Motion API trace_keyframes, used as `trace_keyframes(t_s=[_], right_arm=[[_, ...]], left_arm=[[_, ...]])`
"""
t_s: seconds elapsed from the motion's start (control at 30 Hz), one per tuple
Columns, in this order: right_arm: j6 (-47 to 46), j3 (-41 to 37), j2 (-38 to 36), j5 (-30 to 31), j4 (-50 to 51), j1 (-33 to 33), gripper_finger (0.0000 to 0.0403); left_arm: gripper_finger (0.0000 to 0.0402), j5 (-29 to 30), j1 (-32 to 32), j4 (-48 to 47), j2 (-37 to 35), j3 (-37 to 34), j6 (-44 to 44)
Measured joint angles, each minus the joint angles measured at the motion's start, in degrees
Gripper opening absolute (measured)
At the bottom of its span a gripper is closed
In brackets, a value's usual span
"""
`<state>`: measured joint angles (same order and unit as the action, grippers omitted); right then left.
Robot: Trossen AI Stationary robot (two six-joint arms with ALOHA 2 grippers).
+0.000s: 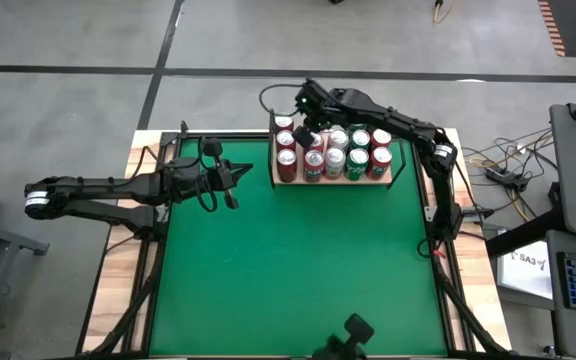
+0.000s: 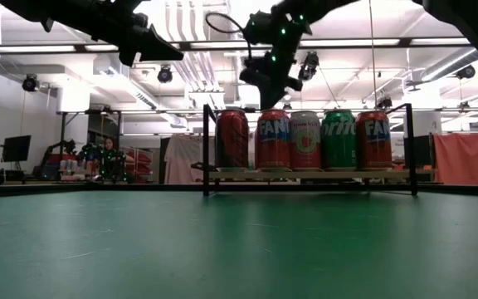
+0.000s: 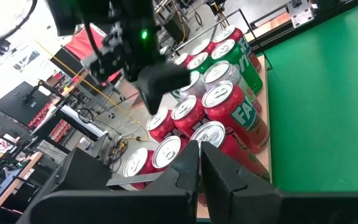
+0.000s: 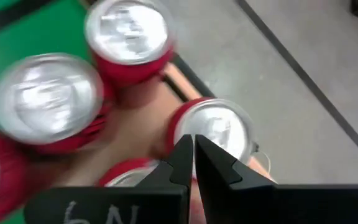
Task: Place canned beverage on shelf
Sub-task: Adjust the soda cans on the shelf
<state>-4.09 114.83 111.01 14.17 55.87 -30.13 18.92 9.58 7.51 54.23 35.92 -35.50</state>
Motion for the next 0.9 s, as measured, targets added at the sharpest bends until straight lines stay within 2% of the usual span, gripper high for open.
trace_keyframes(t_s=[0.2,0.6,0.9], right_arm=[[0.2,-1.6,1.5,-0.5,-2.8,-2.7,0.0009],[0.0,-1.7,1.6,-1.1,-3.1,-1.7,0.0009],[-1.9,-0.3,0.8,0.9,-1.8,-1.2,0.0009]], left_arm=[[0.0000,0.0,0.0,0.0,0.0,0.0,0.0],[0.0000,0.0,0.0,0.1,0.0,0.0,-0.4],[0.0000,0.0,0.0,0.1,0.0,0.0,-0.2]])
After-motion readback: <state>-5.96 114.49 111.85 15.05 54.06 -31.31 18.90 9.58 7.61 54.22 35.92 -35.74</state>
